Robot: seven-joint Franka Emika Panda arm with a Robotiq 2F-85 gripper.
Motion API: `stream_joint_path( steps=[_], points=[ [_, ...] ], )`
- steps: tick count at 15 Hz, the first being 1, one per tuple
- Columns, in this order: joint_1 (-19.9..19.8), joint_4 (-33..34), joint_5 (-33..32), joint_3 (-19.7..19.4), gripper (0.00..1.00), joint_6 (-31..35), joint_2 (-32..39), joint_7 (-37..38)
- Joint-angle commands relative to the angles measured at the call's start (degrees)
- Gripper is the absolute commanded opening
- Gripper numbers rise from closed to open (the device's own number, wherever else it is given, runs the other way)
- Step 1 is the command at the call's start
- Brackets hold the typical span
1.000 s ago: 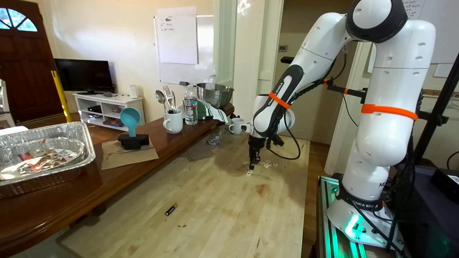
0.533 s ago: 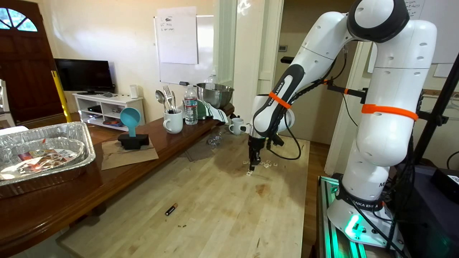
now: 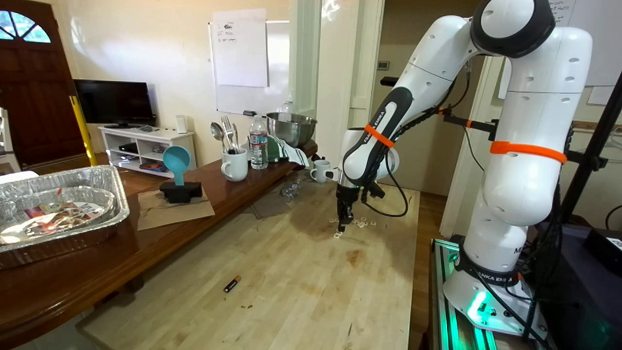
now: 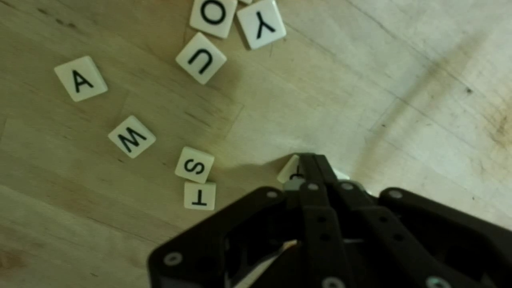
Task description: Move the word pieces on the table
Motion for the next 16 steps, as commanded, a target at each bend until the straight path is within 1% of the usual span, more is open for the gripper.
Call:
stream_joint_path(
  steps=[1, 8, 16],
  points=[
    [0.9, -0.5, 0.7, -0.6, 0.0, -1.6, -0.5, -0.4],
    [1.1, -0.4, 0.8, -0.6, 0.0, -1.5, -1.3, 0.3],
    [1.2, -0.6, -1.1, -1.5, 0.0, -0.8, -3.1, 3.1]
  ],
)
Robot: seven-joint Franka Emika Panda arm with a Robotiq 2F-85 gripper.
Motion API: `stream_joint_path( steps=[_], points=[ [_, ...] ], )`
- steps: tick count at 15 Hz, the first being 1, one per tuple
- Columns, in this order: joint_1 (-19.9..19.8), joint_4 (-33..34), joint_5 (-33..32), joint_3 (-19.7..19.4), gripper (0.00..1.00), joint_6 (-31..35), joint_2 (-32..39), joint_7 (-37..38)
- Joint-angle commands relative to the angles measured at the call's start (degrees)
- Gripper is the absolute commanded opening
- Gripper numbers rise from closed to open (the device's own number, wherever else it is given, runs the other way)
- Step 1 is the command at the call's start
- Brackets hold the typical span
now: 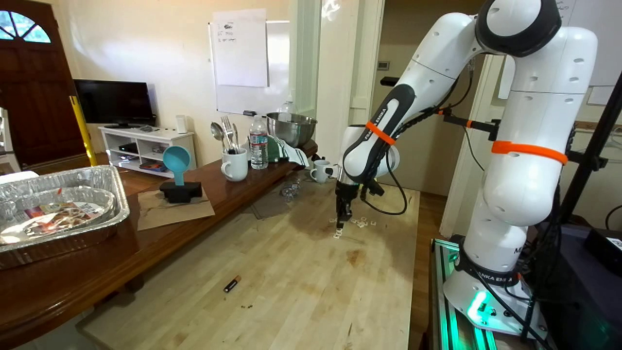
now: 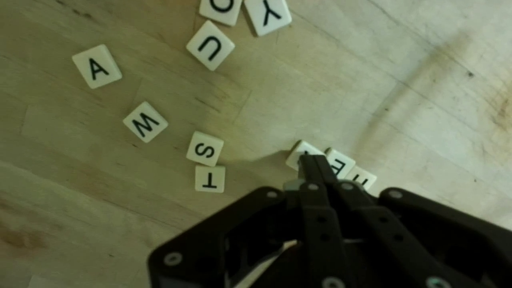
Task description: Move the word pieces on the table
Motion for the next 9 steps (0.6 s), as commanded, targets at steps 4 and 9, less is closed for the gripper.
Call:
stream_joint_path(
  steps=[4, 9],
  points=[
    [1.2, -0.2, 1.0, -1.7, 0.0, 0.5, 0.1, 5.3],
    [1.2, -0.1, 2.3, -1.5, 0.0, 1.0, 1.3, 7.8]
  ],
)
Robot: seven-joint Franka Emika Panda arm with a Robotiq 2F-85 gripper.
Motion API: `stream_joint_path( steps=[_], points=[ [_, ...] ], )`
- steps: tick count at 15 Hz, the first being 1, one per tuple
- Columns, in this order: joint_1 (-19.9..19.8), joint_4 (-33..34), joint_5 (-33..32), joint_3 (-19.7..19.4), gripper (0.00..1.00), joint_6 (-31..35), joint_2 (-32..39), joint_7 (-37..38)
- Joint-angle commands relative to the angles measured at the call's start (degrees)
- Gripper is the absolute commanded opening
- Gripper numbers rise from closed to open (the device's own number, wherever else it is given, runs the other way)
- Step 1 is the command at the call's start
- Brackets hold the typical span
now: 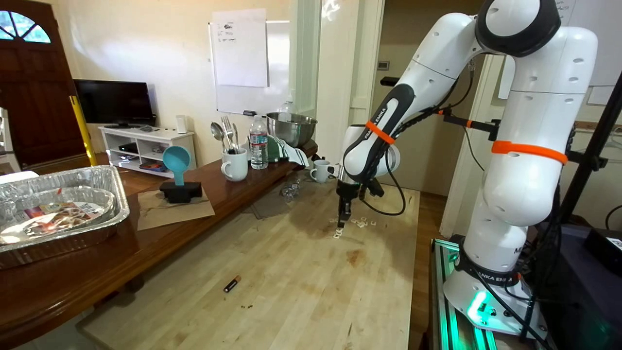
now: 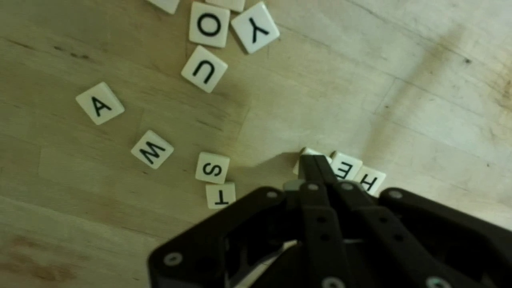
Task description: Move the word pieces on the table
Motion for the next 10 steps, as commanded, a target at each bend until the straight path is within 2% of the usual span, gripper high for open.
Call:
stream_joint_path(
  steps=[1, 10],
  points=[
    [1.2, 0.0, 1.3, -0.6, 0.0, 1.2, 1.4, 2.4],
    [0.7, -0.3, -0.6, -0.6, 0.0, 1.3, 2.8, 4.9]
  ],
)
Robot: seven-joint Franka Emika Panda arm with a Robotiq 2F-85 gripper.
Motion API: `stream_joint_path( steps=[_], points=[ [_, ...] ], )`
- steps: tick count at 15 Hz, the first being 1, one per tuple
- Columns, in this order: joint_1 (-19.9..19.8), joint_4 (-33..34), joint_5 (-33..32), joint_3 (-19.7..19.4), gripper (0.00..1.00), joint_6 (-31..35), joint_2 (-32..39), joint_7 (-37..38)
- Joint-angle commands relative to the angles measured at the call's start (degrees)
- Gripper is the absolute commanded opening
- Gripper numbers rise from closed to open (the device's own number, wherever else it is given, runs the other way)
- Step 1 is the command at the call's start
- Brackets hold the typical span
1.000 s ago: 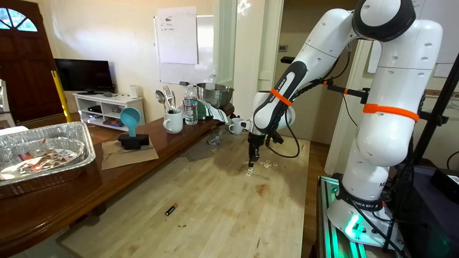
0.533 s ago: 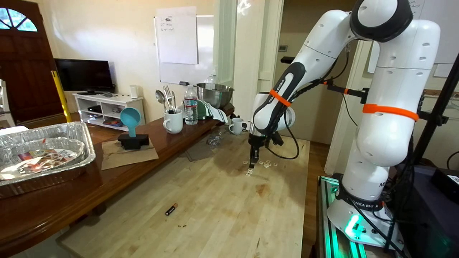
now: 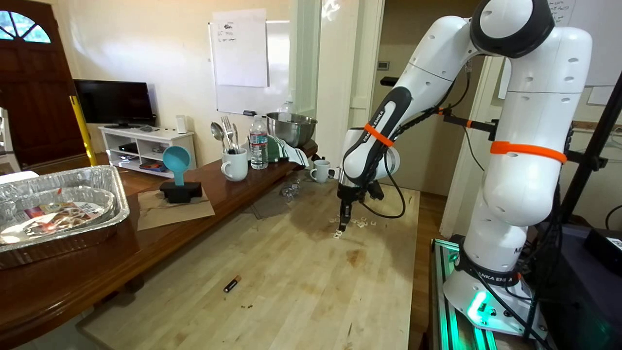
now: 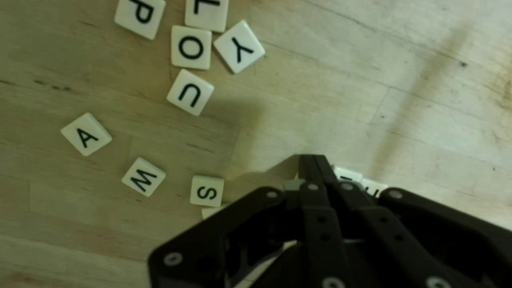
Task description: Move the word pieces on the table
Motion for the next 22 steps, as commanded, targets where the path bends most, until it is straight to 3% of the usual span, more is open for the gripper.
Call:
stream_joint_path(
  steps=[1, 22],
  points=[
    [0.7, -0.3, -1.6, -0.6, 0.0, 0.9, 1.3, 1.8],
    [0.8, -0.3, -1.7, -0.3, 0.0, 0.3, 1.2, -0.7]
  ],
)
